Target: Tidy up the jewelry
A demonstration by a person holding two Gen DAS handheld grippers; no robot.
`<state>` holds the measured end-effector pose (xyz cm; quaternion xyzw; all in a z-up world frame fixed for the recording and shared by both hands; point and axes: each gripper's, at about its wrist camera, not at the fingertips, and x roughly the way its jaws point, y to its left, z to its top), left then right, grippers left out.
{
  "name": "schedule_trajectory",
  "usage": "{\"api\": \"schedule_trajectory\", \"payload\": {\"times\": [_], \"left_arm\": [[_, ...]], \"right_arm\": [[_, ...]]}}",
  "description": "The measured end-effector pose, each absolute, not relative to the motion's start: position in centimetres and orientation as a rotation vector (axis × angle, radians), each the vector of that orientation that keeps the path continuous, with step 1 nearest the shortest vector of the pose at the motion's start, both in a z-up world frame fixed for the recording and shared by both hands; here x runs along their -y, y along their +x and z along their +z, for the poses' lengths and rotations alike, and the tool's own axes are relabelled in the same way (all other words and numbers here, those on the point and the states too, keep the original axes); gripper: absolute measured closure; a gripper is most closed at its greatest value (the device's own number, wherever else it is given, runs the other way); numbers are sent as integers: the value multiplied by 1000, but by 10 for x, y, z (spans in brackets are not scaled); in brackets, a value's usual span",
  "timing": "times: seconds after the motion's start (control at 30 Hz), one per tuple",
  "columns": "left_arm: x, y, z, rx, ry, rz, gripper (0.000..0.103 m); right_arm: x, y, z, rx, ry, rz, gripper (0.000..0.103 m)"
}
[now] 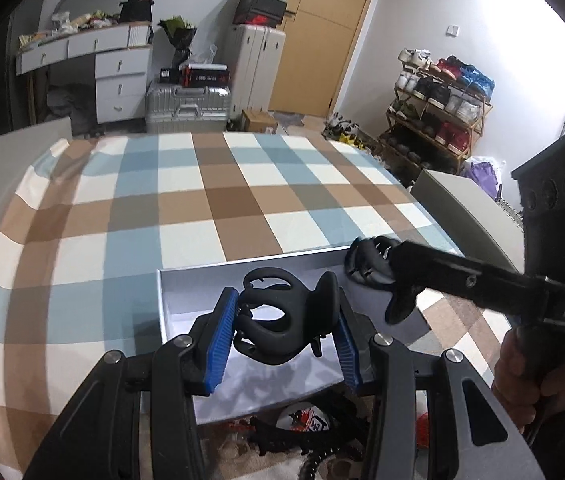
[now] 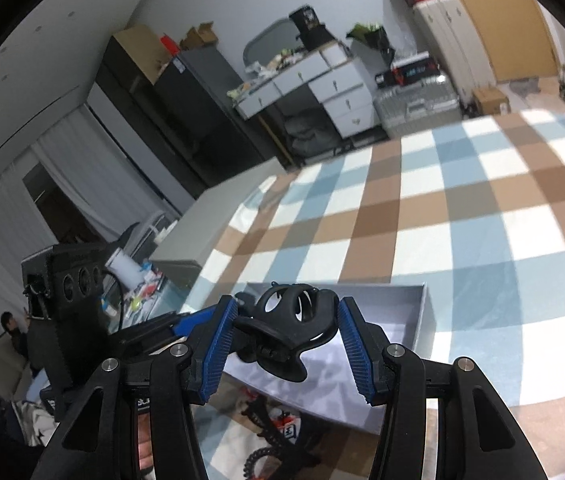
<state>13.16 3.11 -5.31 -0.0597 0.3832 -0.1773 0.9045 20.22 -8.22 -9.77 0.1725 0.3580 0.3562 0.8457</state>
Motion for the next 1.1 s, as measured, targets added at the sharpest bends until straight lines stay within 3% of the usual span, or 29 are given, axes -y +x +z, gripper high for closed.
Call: {"api": "schedule_trajectory", "payload": {"times": [0.6,0.67,0.7,0.77,0.8,0.97,1.1], "left_arm": [[-31,146,-66,-845,-156,-380,63],[-32,147,-66,-845,-161,-375,58],[-32,147,-65,-845,-160,-378,54],[-33,146,-64,-834,-167,-379,35],[-33,144,-61,-822,-169,-383,31],[-34,138,-54,-791,-155,-356,29],[-36,126,-48,-762,-146,-335,29]], "right_arm": [[70,222,-117,-833,293,669,50],[72,223,-117,-830,311,672,50],[73,223,-117,-827,332,686,48],[79,221,-116,-808,371,692,37],[81,220,-114,-793,380,690,30],[94,210,-102,-731,408,692,27],[107,191,-90,-658,411,668,18]]}}
